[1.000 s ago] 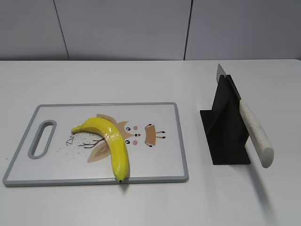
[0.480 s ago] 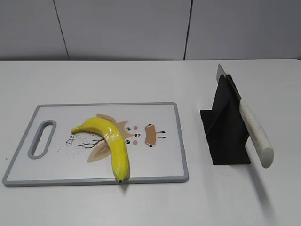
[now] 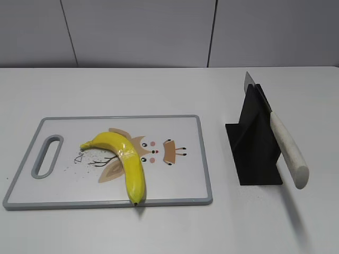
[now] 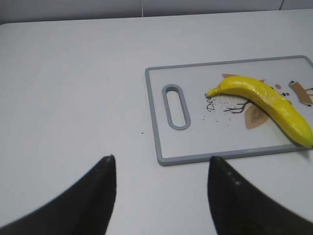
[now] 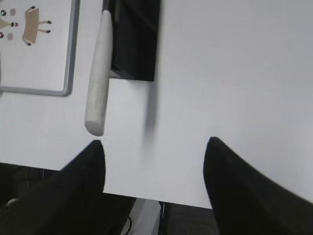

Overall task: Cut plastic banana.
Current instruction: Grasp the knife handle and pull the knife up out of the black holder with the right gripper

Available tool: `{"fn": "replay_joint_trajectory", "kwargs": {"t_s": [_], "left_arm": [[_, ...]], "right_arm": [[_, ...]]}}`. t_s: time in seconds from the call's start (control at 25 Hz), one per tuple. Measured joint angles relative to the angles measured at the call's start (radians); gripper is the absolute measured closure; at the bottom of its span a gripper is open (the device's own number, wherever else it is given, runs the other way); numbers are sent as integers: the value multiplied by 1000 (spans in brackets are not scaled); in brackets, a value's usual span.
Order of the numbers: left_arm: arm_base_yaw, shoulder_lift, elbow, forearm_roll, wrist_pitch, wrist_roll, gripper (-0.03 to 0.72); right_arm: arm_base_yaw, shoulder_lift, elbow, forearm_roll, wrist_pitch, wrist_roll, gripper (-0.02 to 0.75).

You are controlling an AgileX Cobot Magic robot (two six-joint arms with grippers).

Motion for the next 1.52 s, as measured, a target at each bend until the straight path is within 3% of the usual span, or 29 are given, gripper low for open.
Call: {"fn": "replay_joint_trajectory", "kwargs": {"t_s": [0.36, 0.48, 1.12, 1.24, 1.36, 1.52], "left_arm": [[0, 0, 0, 0, 0, 0, 113], [0, 0, 0, 0, 0, 0, 113], [0, 0, 0, 0, 0, 0, 113], [0, 0, 0, 0, 0, 0, 123], [0, 0, 0, 0, 0, 0, 132], [0, 0, 0, 0, 0, 0, 153]], "right_arm": [[294, 264, -22, -51, 1, 225, 241], [347, 347, -22, -52, 1, 277, 242], [355, 647, -24, -146, -145, 369, 256], [355, 654, -26, -146, -147, 375, 344], [355, 654, -26, -121, -147, 385, 540], [353, 654, -26, -107, -145, 392, 545]]}}
